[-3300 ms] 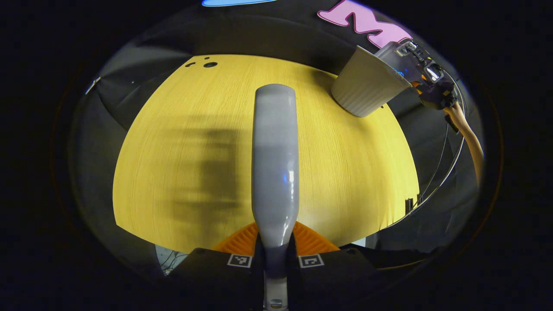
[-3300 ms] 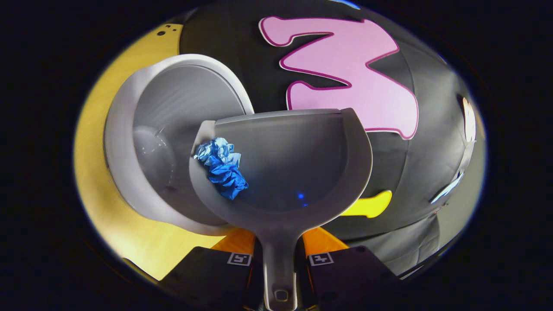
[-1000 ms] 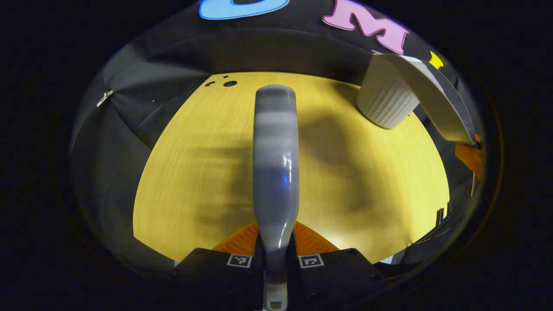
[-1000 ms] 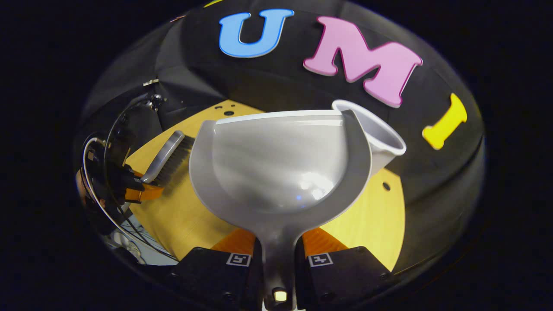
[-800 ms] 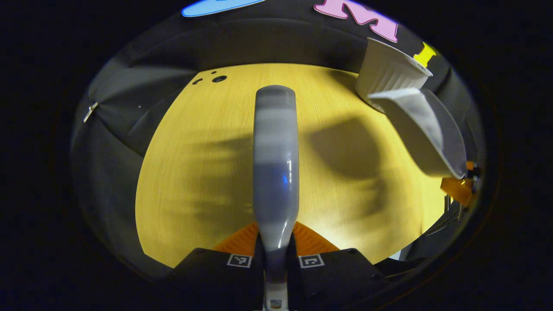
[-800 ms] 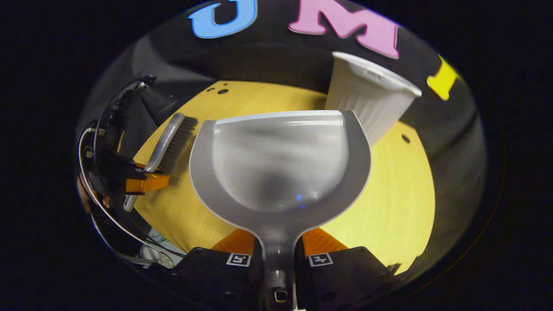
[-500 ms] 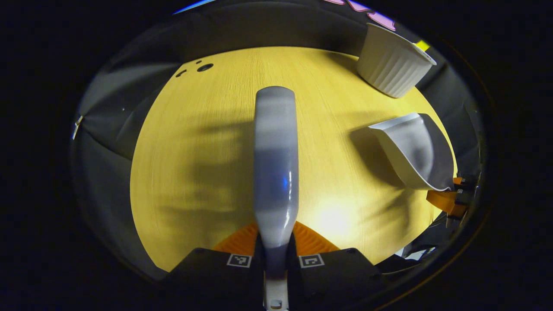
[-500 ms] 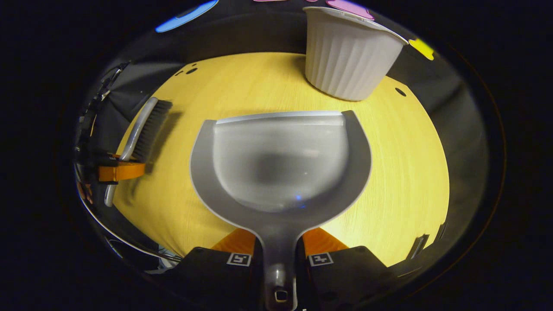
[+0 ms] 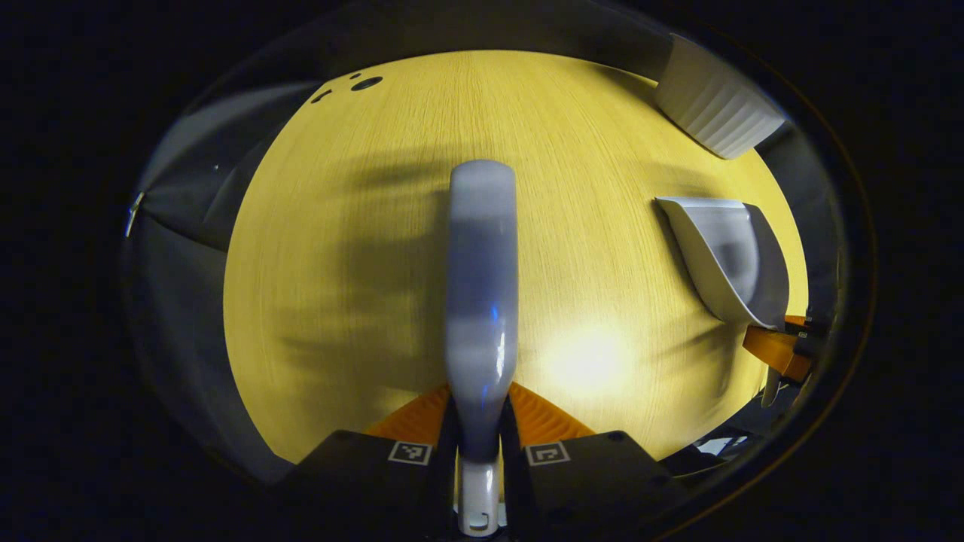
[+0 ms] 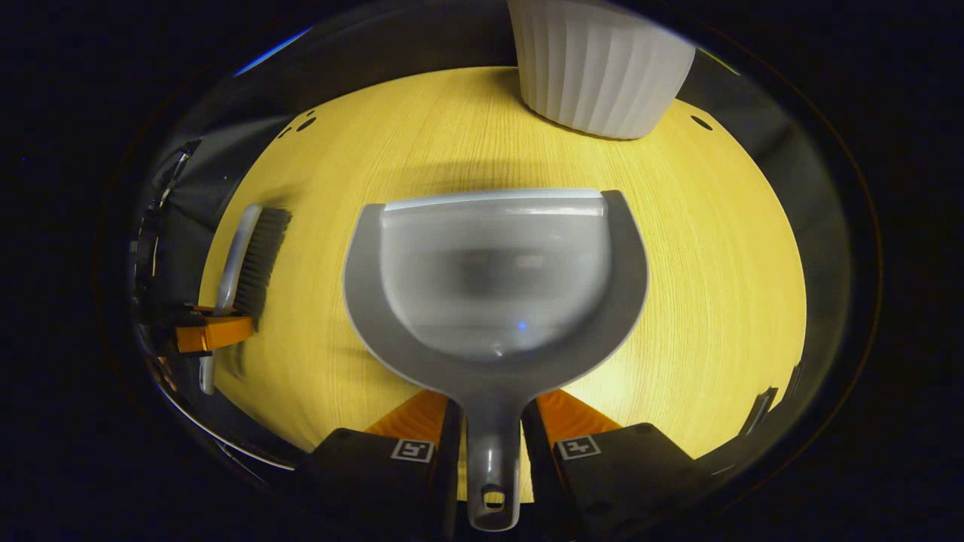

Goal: Pick up the small broom and dustpan from the desktop, sweep the trash into the dustpan with the broom, and then empty the trash into the garbage bin.

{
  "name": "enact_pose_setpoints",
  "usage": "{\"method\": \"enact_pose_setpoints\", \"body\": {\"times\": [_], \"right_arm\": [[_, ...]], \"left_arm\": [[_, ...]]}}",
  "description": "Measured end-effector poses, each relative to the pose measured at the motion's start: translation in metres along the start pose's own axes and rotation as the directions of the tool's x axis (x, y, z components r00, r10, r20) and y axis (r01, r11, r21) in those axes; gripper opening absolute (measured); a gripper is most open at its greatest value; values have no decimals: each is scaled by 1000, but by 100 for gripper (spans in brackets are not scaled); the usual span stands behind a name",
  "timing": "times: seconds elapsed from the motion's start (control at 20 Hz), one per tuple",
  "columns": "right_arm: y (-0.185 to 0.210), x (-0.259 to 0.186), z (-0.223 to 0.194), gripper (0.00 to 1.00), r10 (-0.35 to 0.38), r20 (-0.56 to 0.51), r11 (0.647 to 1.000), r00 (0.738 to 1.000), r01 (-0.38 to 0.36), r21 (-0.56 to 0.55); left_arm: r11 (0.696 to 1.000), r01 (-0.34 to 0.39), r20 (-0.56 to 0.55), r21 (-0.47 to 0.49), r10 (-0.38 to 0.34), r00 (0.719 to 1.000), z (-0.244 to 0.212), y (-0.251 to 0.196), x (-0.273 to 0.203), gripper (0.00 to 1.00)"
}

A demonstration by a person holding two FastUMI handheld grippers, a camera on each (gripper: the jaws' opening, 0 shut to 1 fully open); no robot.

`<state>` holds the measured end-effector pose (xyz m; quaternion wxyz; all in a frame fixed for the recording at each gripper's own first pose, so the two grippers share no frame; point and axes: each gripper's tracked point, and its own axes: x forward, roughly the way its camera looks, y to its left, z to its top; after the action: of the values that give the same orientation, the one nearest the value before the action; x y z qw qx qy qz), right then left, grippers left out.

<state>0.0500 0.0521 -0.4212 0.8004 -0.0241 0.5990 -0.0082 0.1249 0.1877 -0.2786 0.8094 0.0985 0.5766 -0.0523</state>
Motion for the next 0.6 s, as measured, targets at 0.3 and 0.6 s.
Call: {"method": "enact_pose_setpoints", "body": {"times": [0.3, 0.6], "right_arm": [[1, -39, 16, 99, 58, 63, 998, 996, -59, 3], [-7, -124, 62, 99, 101, 332, 994, 938, -81, -73]], "left_arm": [[999, 25, 134, 42, -30, 990, 10, -21, -43, 92], [996, 59, 370, -65, -30, 928, 24, -46, -128, 95]]}}
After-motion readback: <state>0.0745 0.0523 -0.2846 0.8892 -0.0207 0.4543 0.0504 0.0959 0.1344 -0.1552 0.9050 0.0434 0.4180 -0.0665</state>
